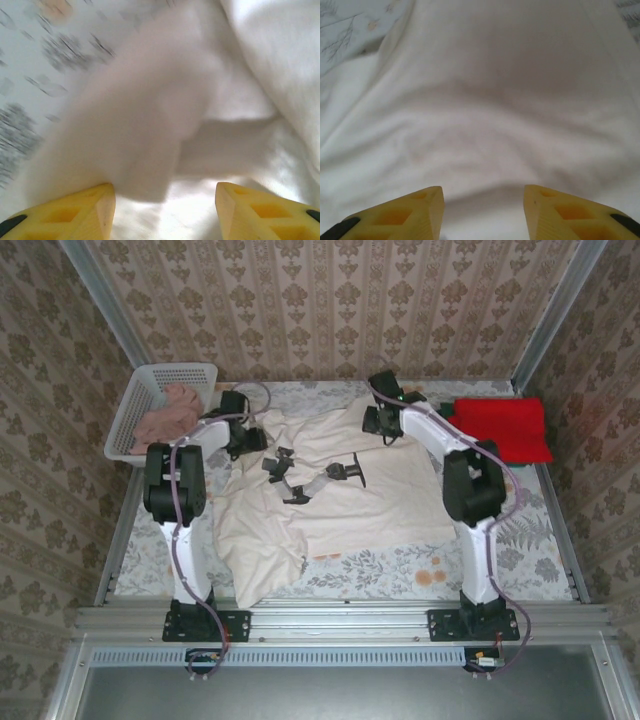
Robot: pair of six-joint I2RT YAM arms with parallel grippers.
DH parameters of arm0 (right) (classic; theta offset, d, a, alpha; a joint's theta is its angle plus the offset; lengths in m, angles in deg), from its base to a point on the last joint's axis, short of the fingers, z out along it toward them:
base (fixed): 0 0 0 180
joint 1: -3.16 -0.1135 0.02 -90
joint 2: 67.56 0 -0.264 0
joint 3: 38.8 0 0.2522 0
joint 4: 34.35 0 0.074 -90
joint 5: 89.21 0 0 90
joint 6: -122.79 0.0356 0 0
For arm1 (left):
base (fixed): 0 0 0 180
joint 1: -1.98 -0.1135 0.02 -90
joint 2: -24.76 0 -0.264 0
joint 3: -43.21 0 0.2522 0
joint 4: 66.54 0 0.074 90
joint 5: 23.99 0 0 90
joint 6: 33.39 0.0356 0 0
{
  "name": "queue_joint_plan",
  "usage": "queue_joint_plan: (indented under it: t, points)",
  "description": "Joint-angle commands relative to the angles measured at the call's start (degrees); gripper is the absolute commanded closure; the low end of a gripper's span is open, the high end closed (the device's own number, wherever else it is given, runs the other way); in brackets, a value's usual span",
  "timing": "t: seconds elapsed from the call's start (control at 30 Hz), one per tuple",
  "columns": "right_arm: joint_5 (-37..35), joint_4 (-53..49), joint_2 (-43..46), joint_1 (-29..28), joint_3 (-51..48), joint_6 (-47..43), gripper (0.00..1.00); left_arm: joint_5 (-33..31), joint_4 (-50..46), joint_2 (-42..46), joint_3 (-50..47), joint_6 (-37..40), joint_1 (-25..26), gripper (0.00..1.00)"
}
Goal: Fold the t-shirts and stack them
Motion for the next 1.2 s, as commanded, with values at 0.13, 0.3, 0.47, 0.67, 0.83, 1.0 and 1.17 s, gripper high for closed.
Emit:
queue_joint_plan:
  t: [0.13, 0.3, 0.47, 0.67, 0.83, 1.0, 1.17]
  points:
    - [2.1, -20.0, -21.9, 4.4, 27.8, 0.3, 0.54, -8.3, -6.8, -4.7, 7.1, -0.1, -2.7, 0.43]
    - [3.8, -20.9, -24.4, 7.9, 30.5, 3.5, 0.54, -11.3, -11.7, -7.0, 11.9, -0.2, -2.8, 0.43]
    - [3.8, -21.4, -23.3, 11.7, 27.6, 2.9, 0.55, -12.5, -12.6, -6.5, 12.0, -0.5, -3.4, 0.43]
    - [4.1, -15.4, -15.5, 14.2, 15.8, 1.9, 0.56, -15.5, -15.8, -5.9, 13.3, -0.4, -4.2, 0.43]
    - [4.2, -10.6, -7.0, 14.0, 8.0, 2.6, 0.56, -14.3, -16.0, -5.3, 15.5, 0.6, -3.8, 0.42]
    - [3.3, -7.7, 0.8, 12.2, 2.3, 1.9, 0.56, -15.4, -18.2, -4.0, 19.5, 1.6, -3.3, 0.38]
    - [4.1, -1.2, 7.1, 7.4, -6.6, 1.1, 0.55, -15.6, -16.2, -0.9, 20.2, 4.0, 1.0, 0.32]
